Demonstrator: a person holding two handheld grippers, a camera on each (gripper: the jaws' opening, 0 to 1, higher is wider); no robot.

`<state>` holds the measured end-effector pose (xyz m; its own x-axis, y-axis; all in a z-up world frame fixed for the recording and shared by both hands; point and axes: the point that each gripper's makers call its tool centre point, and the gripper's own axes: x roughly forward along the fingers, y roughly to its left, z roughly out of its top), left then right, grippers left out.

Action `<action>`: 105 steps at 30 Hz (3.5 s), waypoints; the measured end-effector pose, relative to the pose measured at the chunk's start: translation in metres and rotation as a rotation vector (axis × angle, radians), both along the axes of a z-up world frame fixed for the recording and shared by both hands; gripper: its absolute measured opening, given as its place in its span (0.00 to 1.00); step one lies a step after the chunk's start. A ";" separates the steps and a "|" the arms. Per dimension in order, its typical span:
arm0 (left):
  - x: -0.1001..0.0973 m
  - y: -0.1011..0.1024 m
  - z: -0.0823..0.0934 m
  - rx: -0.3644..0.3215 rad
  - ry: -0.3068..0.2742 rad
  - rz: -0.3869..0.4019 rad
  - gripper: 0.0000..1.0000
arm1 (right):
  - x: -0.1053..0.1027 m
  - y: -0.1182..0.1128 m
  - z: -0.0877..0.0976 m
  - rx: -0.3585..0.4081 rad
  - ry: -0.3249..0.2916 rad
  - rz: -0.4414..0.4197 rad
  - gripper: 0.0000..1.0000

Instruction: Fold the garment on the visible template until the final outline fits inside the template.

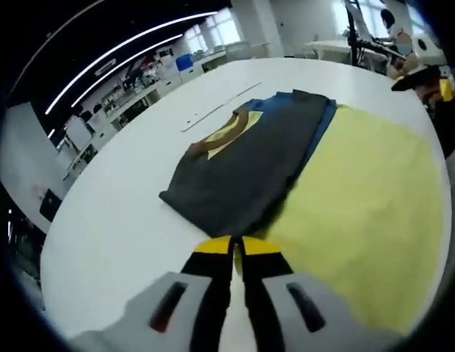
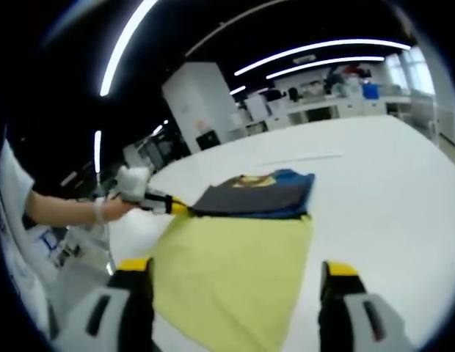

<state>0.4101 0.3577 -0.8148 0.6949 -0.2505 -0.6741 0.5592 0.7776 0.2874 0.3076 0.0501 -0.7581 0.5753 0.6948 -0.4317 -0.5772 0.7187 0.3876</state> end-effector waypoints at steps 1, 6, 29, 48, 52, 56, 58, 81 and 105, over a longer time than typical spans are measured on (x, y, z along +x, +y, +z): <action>0.000 0.002 0.003 0.004 -0.016 0.002 0.00 | 0.000 0.000 0.000 0.000 0.000 0.001 0.94; -0.004 0.009 0.004 -0.018 -0.027 0.046 0.00 | -0.001 0.001 -0.001 0.000 0.001 0.006 0.94; -0.011 0.034 -0.025 -0.030 0.039 0.132 0.01 | -0.005 -0.002 -0.006 -0.012 0.013 0.002 0.94; -0.043 0.003 -0.008 -0.298 0.071 0.116 0.70 | -0.004 -0.004 -0.011 -0.031 0.016 0.009 0.94; -0.057 0.001 0.000 -0.370 0.081 0.137 0.70 | -0.006 -0.007 -0.013 -0.043 0.019 0.014 0.93; -0.083 -0.007 0.006 -0.412 0.133 0.134 0.70 | -0.010 -0.013 -0.018 -0.074 0.027 0.025 0.93; -0.090 -0.001 0.007 -0.441 0.135 0.147 0.69 | -0.013 -0.017 -0.022 -0.082 0.036 0.026 0.93; -0.202 0.016 -0.008 -0.491 0.346 0.225 0.35 | -0.055 -0.041 -0.057 -0.197 0.131 0.081 0.67; -0.239 0.008 -0.028 -0.522 0.464 0.265 0.07 | -0.070 -0.041 -0.086 -0.094 0.312 0.022 0.12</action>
